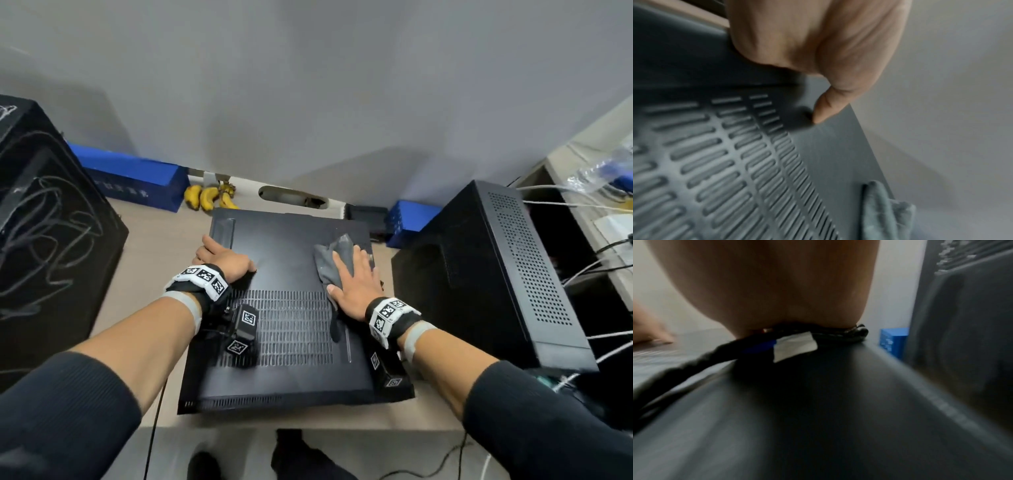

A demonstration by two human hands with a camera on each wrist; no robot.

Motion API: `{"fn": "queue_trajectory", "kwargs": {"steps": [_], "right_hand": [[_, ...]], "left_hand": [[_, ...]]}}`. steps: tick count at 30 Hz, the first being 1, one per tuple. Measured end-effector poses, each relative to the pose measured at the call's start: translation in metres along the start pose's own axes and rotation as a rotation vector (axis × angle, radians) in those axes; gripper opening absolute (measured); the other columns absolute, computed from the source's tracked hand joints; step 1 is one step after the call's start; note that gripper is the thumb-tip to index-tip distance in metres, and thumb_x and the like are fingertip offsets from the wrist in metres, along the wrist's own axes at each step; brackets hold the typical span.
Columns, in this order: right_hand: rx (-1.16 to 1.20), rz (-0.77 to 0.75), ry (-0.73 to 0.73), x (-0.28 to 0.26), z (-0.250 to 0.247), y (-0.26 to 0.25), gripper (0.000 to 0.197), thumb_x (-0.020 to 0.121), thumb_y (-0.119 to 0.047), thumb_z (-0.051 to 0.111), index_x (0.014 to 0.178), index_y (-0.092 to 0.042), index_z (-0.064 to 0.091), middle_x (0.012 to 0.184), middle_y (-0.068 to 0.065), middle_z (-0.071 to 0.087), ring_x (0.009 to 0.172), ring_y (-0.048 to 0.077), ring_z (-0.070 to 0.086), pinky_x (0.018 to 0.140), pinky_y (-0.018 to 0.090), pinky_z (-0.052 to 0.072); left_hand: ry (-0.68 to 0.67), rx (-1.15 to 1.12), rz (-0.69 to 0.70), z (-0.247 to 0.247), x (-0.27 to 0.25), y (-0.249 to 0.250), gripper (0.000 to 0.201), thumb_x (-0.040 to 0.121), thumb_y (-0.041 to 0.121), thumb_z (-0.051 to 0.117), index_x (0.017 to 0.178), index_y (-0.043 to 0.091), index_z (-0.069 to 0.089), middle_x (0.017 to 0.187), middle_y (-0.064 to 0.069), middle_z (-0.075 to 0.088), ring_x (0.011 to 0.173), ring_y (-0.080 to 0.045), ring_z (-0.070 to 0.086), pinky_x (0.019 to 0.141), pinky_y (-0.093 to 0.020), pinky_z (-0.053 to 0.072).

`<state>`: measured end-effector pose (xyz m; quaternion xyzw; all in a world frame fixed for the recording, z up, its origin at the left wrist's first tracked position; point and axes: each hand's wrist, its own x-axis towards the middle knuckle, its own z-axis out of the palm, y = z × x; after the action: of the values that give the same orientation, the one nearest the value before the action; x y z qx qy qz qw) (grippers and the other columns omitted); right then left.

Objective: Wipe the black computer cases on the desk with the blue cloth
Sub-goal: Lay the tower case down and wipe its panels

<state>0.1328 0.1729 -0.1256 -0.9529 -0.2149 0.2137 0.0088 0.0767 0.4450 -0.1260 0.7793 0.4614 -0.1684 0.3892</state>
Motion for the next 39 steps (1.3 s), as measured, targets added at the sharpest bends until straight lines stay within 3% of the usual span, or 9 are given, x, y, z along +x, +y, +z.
{"fn": "queue_trajectory", "kwargs": {"steps": [3, 7, 11, 15, 19, 24, 29, 34, 39], "right_hand": [[-0.070, -0.183, -0.028, -0.012, 0.013, -0.054, 0.076, 0.097, -0.054, 0.039, 0.155, -0.036, -0.007, 0.158, 0.013, -0.029, 0.146, 0.030, -0.027, 0.117, 0.056, -0.009], [-0.113, -0.370, -0.044, 0.006, 0.018, -0.141, 0.076, 0.095, -0.057, 0.042, 0.156, -0.035, 0.003, 0.160, 0.012, -0.025, 0.147, 0.029, -0.023, 0.117, 0.057, -0.008], [-0.088, -0.419, -0.144, 0.015, 0.008, -0.187, 0.073, 0.094, -0.052, 0.046, 0.155, -0.022, 0.020, 0.161, 0.011, -0.022, 0.149, 0.027, -0.020, 0.118, 0.058, -0.007], [0.324, -0.437, -0.140, 0.006, -0.021, -0.152, 0.050, 0.099, -0.034, 0.050, 0.147, -0.028, 0.040, 0.164, 0.007, 0.009, 0.151, 0.024, -0.001, 0.118, 0.059, 0.000], [0.332, -0.186, 0.211, 0.013, -0.032, -0.059, 0.052, 0.092, -0.034, 0.058, 0.142, -0.025, 0.046, 0.157, 0.012, 0.030, 0.147, 0.025, 0.023, 0.118, 0.052, 0.021], [0.411, 0.401, 0.105, 0.024, -0.031, 0.014, 0.083, 0.095, -0.056, 0.045, 0.155, -0.011, 0.010, 0.161, 0.021, 0.005, 0.148, 0.039, 0.008, 0.119, 0.049, 0.014], [0.586, 0.437, 0.025, 0.040, -0.008, 0.024, 0.094, 0.092, -0.066, 0.038, 0.155, -0.016, -0.010, 0.161, 0.014, 0.011, 0.144, 0.038, 0.025, 0.116, 0.046, 0.021], [0.618, 0.452, 0.006, 0.047, -0.004, 0.030, 0.093, 0.090, -0.069, 0.035, 0.155, -0.017, -0.008, 0.161, 0.008, 0.018, 0.145, 0.035, 0.021, 0.116, 0.047, 0.020], [0.586, 0.459, -0.012, 0.048, -0.005, 0.030, 0.095, 0.090, -0.070, 0.034, 0.156, -0.017, -0.007, 0.161, 0.007, 0.017, 0.144, 0.036, 0.024, 0.115, 0.049, 0.021]], "left_hand": [[-0.141, -0.175, 0.030, -0.017, 0.000, -0.007, 0.113, 0.072, 0.017, 0.077, 0.157, 0.009, 0.002, 0.157, -0.022, 0.025, 0.141, -0.040, 0.031, 0.115, -0.049, 0.033], [-0.042, -0.289, 0.144, -0.020, -0.005, -0.029, 0.107, 0.051, 0.028, 0.069, 0.148, 0.004, 0.031, 0.151, -0.021, 0.037, 0.139, -0.036, 0.037, 0.114, -0.050, 0.035], [0.078, -0.243, 0.290, -0.024, -0.034, -0.046, 0.078, 0.091, 0.026, 0.063, 0.157, 0.010, 0.024, 0.165, -0.012, 0.017, 0.153, -0.027, 0.013, 0.124, -0.042, 0.015], [0.130, -0.049, 0.362, -0.019, -0.056, -0.055, 0.075, 0.099, 0.040, 0.053, 0.159, 0.019, 0.013, 0.168, -0.006, -0.006, 0.155, -0.024, -0.005, 0.125, -0.046, 0.005], [0.130, 0.179, 0.347, 0.004, -0.084, -0.044, 0.113, 0.087, 0.052, 0.065, 0.157, 0.020, -0.018, 0.160, -0.011, -0.033, 0.150, -0.030, -0.026, 0.121, -0.052, -0.007], [-0.037, 0.346, 0.151, 0.033, -0.080, -0.036, 0.136, 0.076, 0.074, 0.065, 0.148, 0.019, -0.036, 0.154, -0.021, -0.040, 0.145, -0.039, -0.032, 0.119, -0.057, -0.008], [0.059, 0.356, 0.093, 0.035, -0.054, -0.011, 0.112, 0.089, 0.072, 0.047, 0.152, 0.021, -0.031, 0.156, -0.017, -0.038, 0.147, -0.036, -0.031, 0.121, -0.055, -0.010], [0.046, 0.335, 0.128, 0.021, -0.013, 0.036, 0.096, 0.092, 0.076, 0.030, 0.155, 0.025, -0.024, 0.160, -0.015, -0.033, 0.148, -0.034, -0.028, 0.118, -0.056, -0.012], [0.058, 0.406, 0.196, 0.013, -0.001, 0.032, 0.080, 0.100, 0.063, 0.031, 0.157, 0.033, -0.016, 0.163, -0.008, -0.027, 0.151, -0.029, -0.025, 0.120, -0.055, -0.012]]}}
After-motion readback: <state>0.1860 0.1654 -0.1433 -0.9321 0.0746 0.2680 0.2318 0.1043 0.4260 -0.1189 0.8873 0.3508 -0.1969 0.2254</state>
